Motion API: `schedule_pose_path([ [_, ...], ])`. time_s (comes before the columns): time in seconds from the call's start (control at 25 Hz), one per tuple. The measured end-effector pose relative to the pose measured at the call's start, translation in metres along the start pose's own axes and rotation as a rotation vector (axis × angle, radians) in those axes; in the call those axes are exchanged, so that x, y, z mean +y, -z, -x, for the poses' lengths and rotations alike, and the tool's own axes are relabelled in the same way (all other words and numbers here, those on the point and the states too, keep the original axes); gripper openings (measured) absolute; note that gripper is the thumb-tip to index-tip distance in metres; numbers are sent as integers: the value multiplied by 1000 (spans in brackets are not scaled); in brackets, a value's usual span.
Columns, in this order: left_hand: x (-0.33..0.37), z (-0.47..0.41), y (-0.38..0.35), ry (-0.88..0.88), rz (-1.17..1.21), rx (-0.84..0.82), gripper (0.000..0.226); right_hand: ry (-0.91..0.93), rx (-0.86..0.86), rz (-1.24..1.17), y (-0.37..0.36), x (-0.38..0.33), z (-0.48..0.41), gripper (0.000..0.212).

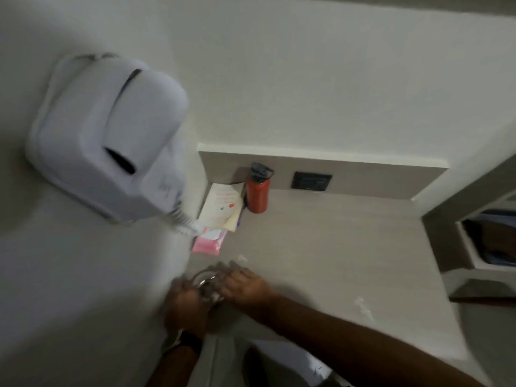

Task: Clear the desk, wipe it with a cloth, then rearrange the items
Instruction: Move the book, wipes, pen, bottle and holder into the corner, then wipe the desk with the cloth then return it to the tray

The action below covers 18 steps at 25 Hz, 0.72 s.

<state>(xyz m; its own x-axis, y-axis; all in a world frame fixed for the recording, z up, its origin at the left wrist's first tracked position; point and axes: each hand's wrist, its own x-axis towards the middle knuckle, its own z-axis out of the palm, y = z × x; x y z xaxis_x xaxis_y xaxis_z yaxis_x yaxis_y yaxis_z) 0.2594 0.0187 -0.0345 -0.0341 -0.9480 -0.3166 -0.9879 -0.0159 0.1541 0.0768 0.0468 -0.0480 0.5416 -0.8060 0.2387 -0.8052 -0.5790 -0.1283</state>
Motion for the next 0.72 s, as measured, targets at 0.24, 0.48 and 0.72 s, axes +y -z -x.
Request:
schedule_pose_path([
  [0.24, 106, 13, 19, -453, -121, 184, 54, -315, -8, 99, 47, 46, 130, 45],
  [0.48, 283, 45, 1, -714, -152, 119, 25, -728, -107, 23, 117, 124, 276, 38],
  [0.72, 413, 51, -39, -911, -210, 83, 26, -1278, -107, 42, 199, 233, 389, 45],
])
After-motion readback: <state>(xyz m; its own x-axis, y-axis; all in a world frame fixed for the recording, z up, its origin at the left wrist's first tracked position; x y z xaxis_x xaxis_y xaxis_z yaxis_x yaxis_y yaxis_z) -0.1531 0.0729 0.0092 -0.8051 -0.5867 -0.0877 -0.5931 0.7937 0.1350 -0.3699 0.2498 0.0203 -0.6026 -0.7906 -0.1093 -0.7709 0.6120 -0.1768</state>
